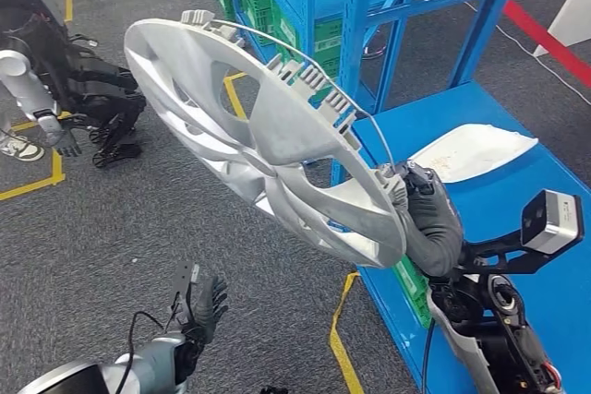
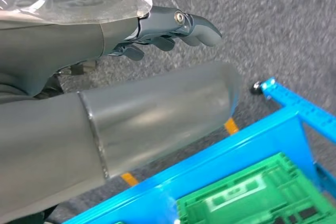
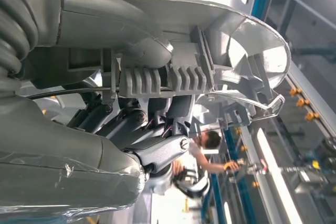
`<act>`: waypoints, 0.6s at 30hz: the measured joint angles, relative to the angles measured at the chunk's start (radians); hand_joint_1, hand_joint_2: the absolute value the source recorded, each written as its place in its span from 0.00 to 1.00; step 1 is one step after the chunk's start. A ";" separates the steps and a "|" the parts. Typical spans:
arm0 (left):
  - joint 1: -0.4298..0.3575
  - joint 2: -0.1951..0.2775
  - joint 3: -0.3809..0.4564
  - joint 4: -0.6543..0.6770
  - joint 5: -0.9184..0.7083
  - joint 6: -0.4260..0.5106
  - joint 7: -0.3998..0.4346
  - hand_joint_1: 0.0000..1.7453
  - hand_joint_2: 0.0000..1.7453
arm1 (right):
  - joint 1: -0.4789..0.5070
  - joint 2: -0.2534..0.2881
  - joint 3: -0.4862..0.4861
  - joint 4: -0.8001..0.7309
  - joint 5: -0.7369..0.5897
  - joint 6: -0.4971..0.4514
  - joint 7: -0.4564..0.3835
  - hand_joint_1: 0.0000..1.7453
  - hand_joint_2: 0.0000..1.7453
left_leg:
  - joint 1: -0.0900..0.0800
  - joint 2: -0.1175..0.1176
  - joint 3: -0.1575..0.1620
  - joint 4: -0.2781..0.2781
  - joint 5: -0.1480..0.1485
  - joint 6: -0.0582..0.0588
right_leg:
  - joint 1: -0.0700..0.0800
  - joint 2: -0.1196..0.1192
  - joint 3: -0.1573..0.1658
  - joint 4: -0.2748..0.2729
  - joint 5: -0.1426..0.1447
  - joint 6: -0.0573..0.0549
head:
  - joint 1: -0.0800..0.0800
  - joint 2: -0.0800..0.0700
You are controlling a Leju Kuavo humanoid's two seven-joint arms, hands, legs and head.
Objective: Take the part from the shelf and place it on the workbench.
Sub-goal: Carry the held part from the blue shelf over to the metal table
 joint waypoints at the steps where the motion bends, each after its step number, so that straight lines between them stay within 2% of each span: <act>1: -0.002 0.000 0.000 0.000 0.000 0.000 0.000 0.00 0.00 | -0.001 0.000 0.000 -0.001 0.000 0.000 0.000 1.00 1.00 | -0.002 0.014 0.029 -0.055 0.017 0.004 | 0.003 -0.009 0.000 0.004 -0.004 0.006 | -0.001 0.000; 2: -0.003 0.000 0.000 0.000 0.000 0.000 0.000 0.00 0.00 | -0.001 0.000 0.000 -0.001 0.000 0.001 0.000 1.00 1.00 | -0.005 0.021 0.043 -0.084 0.023 0.010 | 0.006 -0.018 0.001 0.008 -0.009 0.011 | 0.000 0.000; 4: -0.002 0.000 0.000 0.000 0.000 0.000 0.000 0.00 0.00 | -0.002 0.000 0.001 -0.002 0.000 0.002 -0.001 1.00 1.00 | -0.007 0.002 0.043 -0.089 0.021 0.026 | 0.008 -0.035 0.004 0.010 -0.015 0.021 | 0.005 0.000; 5: -0.001 0.001 0.000 0.000 0.000 0.000 0.000 0.00 0.00 | -0.003 0.000 0.001 -0.002 0.000 0.003 -0.001 1.00 1.00 | -0.007 -0.009 0.043 -0.089 0.021 0.032 | 0.005 -0.034 0.004 0.014 -0.021 0.027 | 0.007 0.000; 7: 0.000 0.002 0.000 0.000 0.002 0.000 0.000 0.00 0.00 | -0.003 -0.001 0.001 -0.002 0.000 0.003 -0.001 1.00 1.00 | -0.004 -0.028 0.045 -0.091 0.023 0.044 | -0.001 0.004 -0.017 0.066 -0.058 0.036 | 0.012 0.000; 9: -0.002 0.002 0.000 0.000 0.003 0.000 0.000 0.00 0.00 | -0.002 -0.003 0.001 -0.002 0.000 0.004 -0.001 1.00 1.00 | -0.003 -0.049 0.046 -0.091 0.023 0.052 | -0.003 0.055 -0.078 0.201 -0.123 0.040 | 0.019 0.000; 10: -0.002 0.001 0.000 0.000 0.003 0.000 0.000 0.00 0.00 | -0.001 -0.004 0.002 -0.002 0.000 0.004 -0.001 1.00 1.00 | -0.005 -0.061 0.046 -0.091 0.023 0.054 | -0.002 0.065 -0.113 0.272 -0.148 0.040 | 0.021 0.000; 11: -0.001 0.000 0.000 0.000 0.003 0.000 0.000 0.00 0.00 | -0.001 -0.006 0.003 -0.002 0.000 0.004 -0.001 1.00 1.00 | -0.006 -0.074 0.046 -0.091 0.023 0.055 | -0.002 0.070 -0.137 0.318 -0.157 0.039 | 0.021 0.000; 12: 0.000 0.000 0.000 0.000 0.004 0.000 0.000 0.00 0.00 | -0.001 -0.007 0.003 -0.002 0.000 0.004 -0.001 1.00 1.00 | -0.008 -0.088 0.047 -0.090 0.023 0.055 | -0.002 0.072 -0.144 0.324 -0.145 0.037 | 0.022 0.000; 13: 0.001 0.000 -0.001 0.000 0.004 0.000 0.000 0.00 0.00 | -0.001 -0.008 0.004 -0.002 0.000 0.004 -0.001 1.00 1.00 | -0.008 -0.102 0.047 -0.090 0.023 0.055 | -0.001 0.075 -0.133 0.290 -0.115 0.032 | 0.022 0.000; 14: 0.001 0.000 -0.001 0.000 0.004 0.000 0.000 0.00 0.00 | -0.001 -0.008 0.004 -0.002 0.000 0.004 -0.001 1.00 1.00 | -0.009 -0.116 0.048 -0.089 0.023 0.055 | -0.001 0.087 -0.106 0.223 -0.074 0.026 | 0.023 0.000; 16: 0.000 -0.002 -0.001 0.000 0.003 0.000 0.000 0.00 0.00 | -0.002 -0.008 0.004 -0.002 0.000 0.004 -0.003 1.00 1.00 | -0.008 -0.142 0.047 -0.088 0.024 0.051 | -0.003 0.136 -0.046 0.089 -0.015 0.014 | 0.021 0.000; 17: 0.000 -0.003 -0.001 0.000 0.003 0.000 0.000 0.00 0.00 | -0.002 -0.009 0.004 -0.002 0.000 0.004 -0.004 1.00 1.00 | -0.006 -0.153 0.043 -0.087 0.027 0.047 | -0.003 0.155 -0.027 0.048 -0.005 0.011 | 0.021 0.000; 18: 0.000 -0.004 -0.001 0.000 0.002 0.000 0.000 0.00 0.00 | -0.002 -0.009 0.004 -0.002 0.000 0.005 -0.005 1.00 1.00 | -0.003 -0.164 0.039 -0.088 0.030 0.041 | -0.002 0.163 -0.018 0.032 -0.006 0.009 | 0.021 0.000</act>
